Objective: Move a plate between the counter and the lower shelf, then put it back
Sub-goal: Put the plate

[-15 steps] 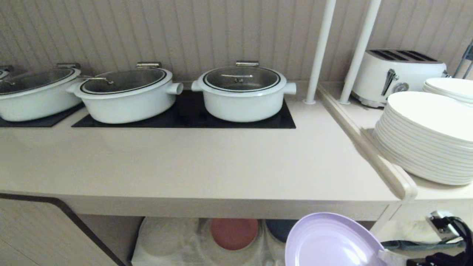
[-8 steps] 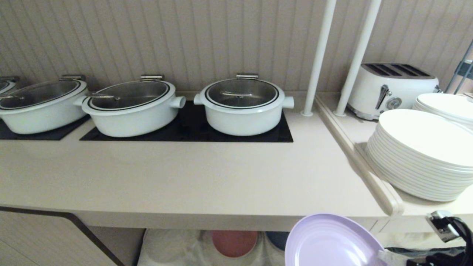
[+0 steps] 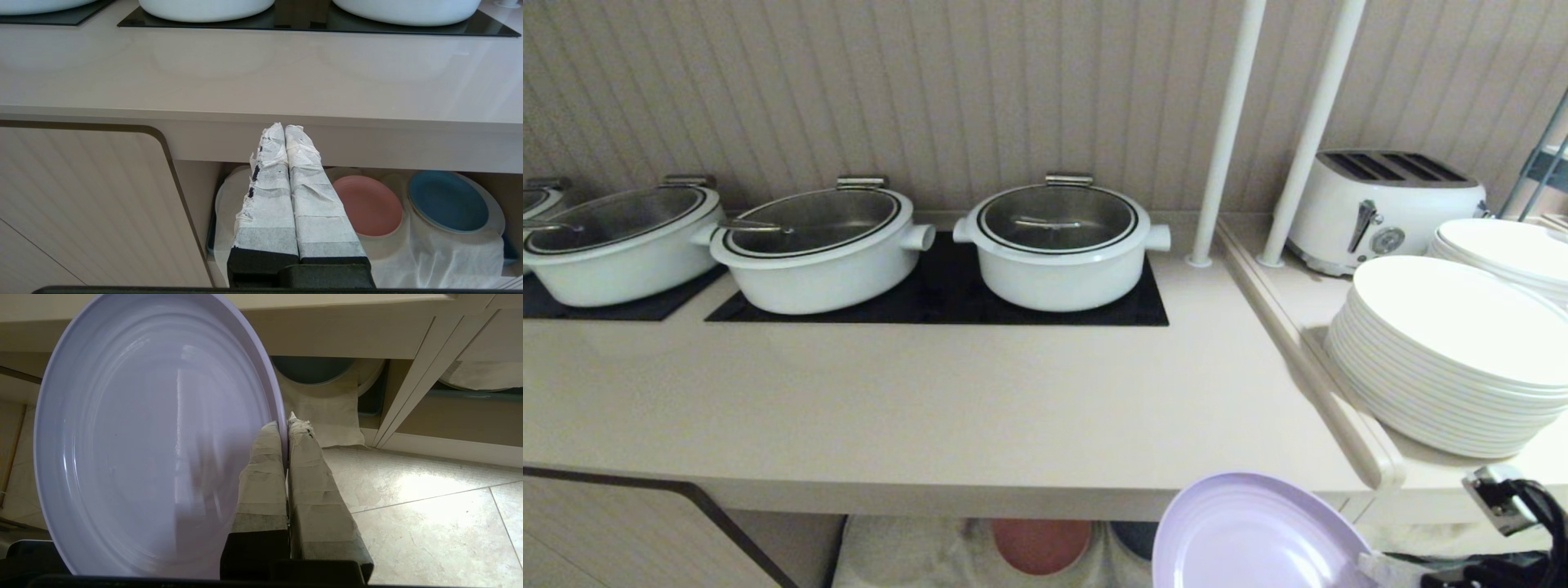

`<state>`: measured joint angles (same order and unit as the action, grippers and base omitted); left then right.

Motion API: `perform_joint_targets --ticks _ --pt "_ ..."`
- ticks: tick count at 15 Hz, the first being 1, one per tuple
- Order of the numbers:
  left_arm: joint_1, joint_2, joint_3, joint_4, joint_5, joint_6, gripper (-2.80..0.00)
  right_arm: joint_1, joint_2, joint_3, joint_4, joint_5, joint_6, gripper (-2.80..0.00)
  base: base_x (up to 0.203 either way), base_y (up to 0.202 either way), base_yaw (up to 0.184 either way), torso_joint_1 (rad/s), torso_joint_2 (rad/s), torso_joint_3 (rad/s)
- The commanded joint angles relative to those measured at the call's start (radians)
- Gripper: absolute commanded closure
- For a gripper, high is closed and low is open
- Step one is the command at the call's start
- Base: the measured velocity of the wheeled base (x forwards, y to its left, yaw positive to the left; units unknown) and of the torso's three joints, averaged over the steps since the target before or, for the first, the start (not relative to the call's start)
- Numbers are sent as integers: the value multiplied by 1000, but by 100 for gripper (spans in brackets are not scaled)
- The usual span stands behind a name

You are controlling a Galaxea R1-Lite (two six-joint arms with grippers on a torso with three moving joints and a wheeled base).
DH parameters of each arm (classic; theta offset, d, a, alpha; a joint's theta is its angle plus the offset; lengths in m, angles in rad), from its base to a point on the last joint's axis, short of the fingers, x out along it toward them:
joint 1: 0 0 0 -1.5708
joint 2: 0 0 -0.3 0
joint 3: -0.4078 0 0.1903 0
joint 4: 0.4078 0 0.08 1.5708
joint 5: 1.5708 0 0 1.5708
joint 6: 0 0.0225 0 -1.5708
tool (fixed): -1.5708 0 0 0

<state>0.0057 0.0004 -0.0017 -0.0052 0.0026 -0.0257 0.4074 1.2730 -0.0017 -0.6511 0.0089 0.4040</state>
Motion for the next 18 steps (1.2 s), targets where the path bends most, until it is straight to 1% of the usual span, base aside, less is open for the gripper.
perform_joint_targets --ticks 1,3,7,11,13,16,18 --pt "0 1 0 -1 0 0 0 -1 2 0 -5 0 2 0 0 0 0 0 0 0" --pt "0 1 0 -1 0 0 0 -1 3 0 -22 0 6 0 0 0 0 0 0 0" --pt "0 1 0 -1 0 0 0 2 20 0 -98 -3 4 0 0 0 0 0 0 0" --pt "0 1 0 -1 0 0 0 1 59 -16 -111 -1 -2 0 0 0 0 0 0 0" --pt "0 1 0 -1 0 0 0 -1 65 -66 -84 2 -1 0 0 0 0 0 0 0" --pt "0 1 0 -1 0 0 0 -8 69 -188 62 3 -1 0 0 0 0 0 0 0" --pt "0 1 0 -1 0 0 0 -8 97 -264 126 9 0 0 0 0 0 0 0 0"
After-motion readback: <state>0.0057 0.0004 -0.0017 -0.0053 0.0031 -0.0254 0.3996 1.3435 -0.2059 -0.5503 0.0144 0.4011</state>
